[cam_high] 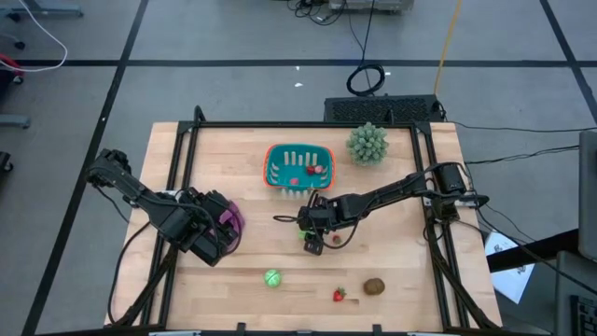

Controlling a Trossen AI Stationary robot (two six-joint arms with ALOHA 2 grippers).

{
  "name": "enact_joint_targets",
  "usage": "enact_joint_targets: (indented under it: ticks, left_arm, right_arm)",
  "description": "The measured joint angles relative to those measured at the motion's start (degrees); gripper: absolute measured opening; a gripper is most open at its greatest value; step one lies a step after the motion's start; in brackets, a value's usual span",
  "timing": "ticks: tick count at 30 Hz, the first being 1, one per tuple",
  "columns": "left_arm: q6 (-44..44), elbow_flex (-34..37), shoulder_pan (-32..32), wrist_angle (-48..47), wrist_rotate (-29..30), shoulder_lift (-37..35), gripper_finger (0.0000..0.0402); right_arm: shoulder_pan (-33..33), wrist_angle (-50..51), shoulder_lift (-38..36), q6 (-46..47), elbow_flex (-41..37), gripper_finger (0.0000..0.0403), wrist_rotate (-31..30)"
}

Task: Pick and placing Produce into tupperware
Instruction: Put the green star fruit into the blue basket

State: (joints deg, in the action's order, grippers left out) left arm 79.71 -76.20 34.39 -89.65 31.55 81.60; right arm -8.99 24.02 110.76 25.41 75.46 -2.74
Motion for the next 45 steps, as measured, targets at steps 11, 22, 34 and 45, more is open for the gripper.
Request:
enact_joint_targets:
  ticks: [11,22,34,45]
  left_arm:
    - [0.04,0.0,0.0,0.0,0.0,0.0,0.0308]
    - [0.07,0.0,0.0,0.0,-0.02,0.0,0.0308]
    - [0.08,0.0,-0.02,0.17,-0.04,0.0,0.0308]
    - [0.06,0.0,-0.01,0.15,-0.04,0.02,0.0308]
  right_arm:
    - [0.04,0.54,0.04,-0.61,0.0,0.0243,1.57]
    - [-0.07,-0.21,0.12,-2.0,-0.04,0.0242,2.91]
    - [1.45,-0.06,0.17,-0.87,-0.07,0.0242,9.4]
    - [1.81,0.08,0.17,-0.63,-0.07,0.0242,9.24]
